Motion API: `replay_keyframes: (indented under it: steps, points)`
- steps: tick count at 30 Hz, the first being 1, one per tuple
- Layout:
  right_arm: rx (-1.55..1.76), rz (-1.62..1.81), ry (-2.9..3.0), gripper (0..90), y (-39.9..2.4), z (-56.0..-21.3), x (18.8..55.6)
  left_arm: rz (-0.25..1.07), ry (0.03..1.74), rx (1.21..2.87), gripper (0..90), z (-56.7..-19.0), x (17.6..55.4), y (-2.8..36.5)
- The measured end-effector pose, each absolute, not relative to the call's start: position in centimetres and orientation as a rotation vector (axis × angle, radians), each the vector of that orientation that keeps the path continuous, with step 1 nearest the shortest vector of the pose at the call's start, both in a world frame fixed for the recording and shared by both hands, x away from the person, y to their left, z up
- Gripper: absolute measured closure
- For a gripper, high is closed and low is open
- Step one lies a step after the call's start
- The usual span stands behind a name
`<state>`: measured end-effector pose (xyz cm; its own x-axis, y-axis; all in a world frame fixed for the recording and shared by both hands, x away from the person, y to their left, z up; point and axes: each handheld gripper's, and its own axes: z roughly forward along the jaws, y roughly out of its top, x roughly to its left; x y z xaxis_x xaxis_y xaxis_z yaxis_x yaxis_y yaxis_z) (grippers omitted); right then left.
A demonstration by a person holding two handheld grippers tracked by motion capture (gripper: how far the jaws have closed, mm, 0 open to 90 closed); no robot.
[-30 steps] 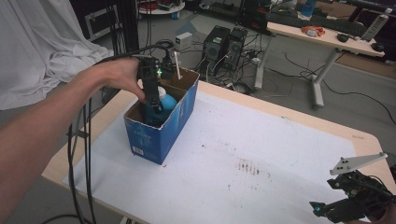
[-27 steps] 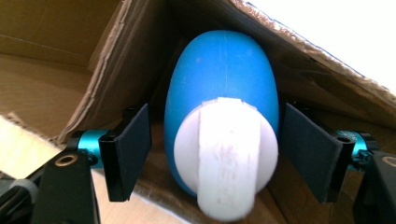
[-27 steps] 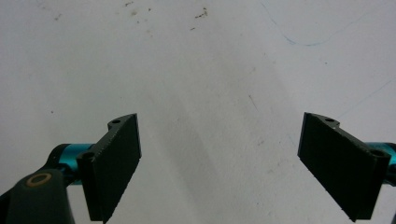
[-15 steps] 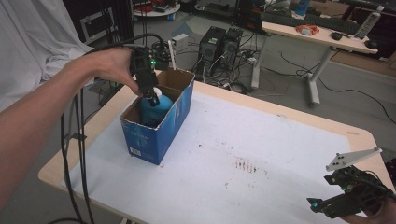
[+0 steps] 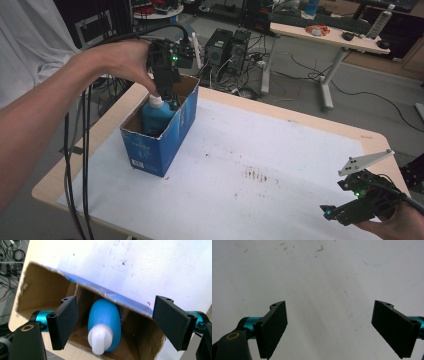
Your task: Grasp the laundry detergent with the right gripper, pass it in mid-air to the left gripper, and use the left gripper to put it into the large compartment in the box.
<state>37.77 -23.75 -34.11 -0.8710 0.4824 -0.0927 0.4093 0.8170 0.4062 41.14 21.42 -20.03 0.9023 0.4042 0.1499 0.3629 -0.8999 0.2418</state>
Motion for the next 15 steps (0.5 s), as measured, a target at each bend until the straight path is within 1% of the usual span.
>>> replay_keyframes:
  steps: [6,8,11,12,15]
  points:
    - [0.702,0.565,2.805,12.5,-23.9,-34.0,37.6,0.263,0.508,2.887,20.4,-20.1,40.9,18.9]
    - [0.695,0.567,2.805,12.5,-23.9,-34.0,37.7,0.257,0.459,2.907,20.2,-20.6,40.8,17.6]
    - [0.694,0.567,2.807,12.5,-23.8,-34.0,37.6,0.260,0.398,2.927,18.2,-21.2,40.6,15.9]
    - [0.689,0.571,2.805,12.5,-23.8,-34.0,37.6,0.258,0.377,2.932,16.3,-21.5,40.6,15.3]
    - [0.693,0.566,2.805,12.5,-23.8,-33.9,37.6,0.256,0.314,2.953,16.3,-22.2,40.4,13.5]
